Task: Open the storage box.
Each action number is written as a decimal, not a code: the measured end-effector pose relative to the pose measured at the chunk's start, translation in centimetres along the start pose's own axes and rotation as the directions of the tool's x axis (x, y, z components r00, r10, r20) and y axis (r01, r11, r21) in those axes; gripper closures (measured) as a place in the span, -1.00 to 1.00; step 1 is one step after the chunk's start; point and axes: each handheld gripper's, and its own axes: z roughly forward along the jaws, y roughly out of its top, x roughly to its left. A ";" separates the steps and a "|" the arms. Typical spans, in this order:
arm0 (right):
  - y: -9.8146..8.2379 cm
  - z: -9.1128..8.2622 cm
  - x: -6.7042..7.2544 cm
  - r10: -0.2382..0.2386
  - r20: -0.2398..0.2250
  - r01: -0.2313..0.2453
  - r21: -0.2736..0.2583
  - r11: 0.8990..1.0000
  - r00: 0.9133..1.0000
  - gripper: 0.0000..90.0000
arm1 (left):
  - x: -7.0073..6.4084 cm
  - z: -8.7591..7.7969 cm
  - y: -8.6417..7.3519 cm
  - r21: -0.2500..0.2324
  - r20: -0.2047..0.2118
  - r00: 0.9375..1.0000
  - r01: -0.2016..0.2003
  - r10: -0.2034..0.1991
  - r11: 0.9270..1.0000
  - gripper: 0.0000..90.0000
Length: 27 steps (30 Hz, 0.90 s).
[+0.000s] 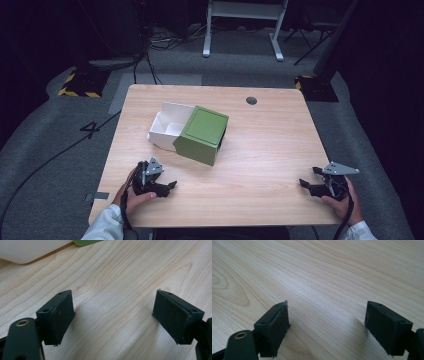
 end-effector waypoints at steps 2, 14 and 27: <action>0.0 0.0 0.0 0.001 -0.001 -0.001 0.000 1.000 1.000 -0.56 | 0.1 0.1 0.0 0.000 0.017 1.000 -0.005 0.005 1.000 -0.63; 0.0 0.0 0.1 -0.008 0.005 0.008 -0.004 1.000 1.000 -0.57 | 0.3 0.3 0.3 0.002 0.025 1.000 -0.018 0.018 1.000 -0.67; 0.0 -0.1 0.2 -0.007 0.010 0.008 -0.006 1.000 1.000 -0.56 | 0.5 0.4 0.4 0.004 0.039 0.999 -0.032 0.032 0.999 -0.68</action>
